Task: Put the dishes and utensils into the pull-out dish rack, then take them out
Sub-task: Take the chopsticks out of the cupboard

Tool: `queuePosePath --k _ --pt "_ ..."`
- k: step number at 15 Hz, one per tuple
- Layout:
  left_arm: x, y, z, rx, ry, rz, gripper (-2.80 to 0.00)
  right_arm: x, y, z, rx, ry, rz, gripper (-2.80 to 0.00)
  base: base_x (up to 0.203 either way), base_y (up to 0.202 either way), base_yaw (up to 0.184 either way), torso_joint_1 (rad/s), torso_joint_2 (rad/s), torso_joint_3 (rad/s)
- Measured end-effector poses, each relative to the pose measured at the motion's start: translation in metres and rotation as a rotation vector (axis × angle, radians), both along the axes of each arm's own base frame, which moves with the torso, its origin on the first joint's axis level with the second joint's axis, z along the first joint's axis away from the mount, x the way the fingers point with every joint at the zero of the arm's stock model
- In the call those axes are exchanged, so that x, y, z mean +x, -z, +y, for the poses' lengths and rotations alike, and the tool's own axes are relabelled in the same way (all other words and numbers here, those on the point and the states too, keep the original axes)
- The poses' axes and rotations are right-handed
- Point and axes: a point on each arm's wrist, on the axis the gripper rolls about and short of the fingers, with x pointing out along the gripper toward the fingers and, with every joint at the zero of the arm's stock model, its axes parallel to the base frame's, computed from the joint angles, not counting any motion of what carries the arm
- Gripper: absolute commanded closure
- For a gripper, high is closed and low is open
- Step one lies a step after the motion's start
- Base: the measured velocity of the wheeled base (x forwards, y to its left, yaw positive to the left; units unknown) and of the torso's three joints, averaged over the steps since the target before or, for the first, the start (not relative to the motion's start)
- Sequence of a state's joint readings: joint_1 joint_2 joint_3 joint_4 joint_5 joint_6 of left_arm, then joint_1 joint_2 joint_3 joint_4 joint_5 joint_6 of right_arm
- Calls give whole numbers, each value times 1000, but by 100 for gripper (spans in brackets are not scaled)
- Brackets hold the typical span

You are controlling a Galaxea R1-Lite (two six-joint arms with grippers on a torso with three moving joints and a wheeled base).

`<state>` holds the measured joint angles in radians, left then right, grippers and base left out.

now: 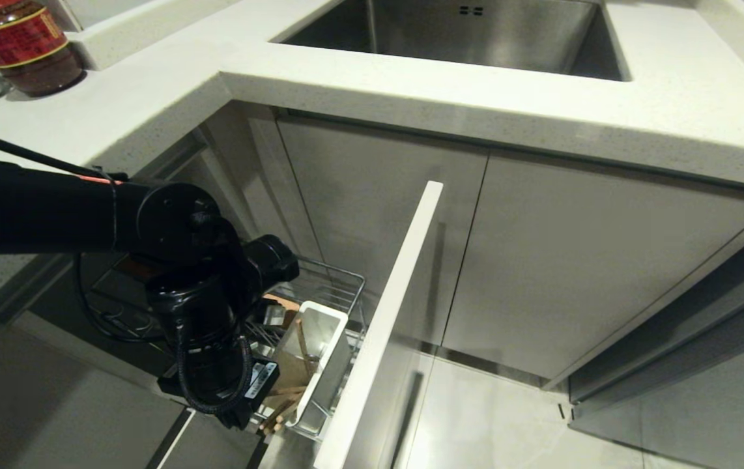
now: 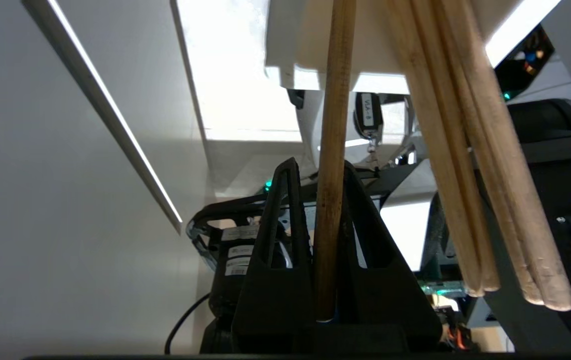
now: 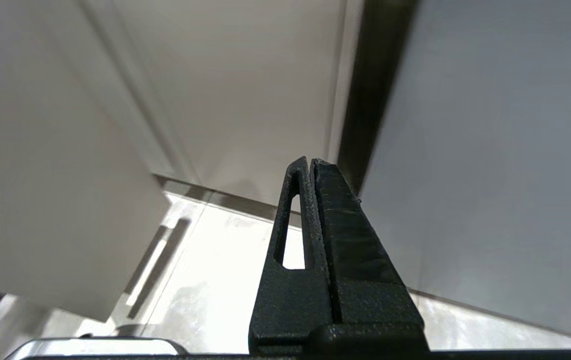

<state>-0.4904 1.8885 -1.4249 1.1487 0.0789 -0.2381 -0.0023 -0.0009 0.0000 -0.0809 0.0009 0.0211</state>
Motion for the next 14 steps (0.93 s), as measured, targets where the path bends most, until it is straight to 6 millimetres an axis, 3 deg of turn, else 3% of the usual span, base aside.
queuePosePath --k 5,14 --pt "-15 -16 2 -19 18 -22 0 0 0 0 0 -1 0 0 0 0 0 0 0 0" --pt "-84 -88 35 -106 57 -196 0 0 0 0 0 -1 0 0 0 0 0 0 0 0"
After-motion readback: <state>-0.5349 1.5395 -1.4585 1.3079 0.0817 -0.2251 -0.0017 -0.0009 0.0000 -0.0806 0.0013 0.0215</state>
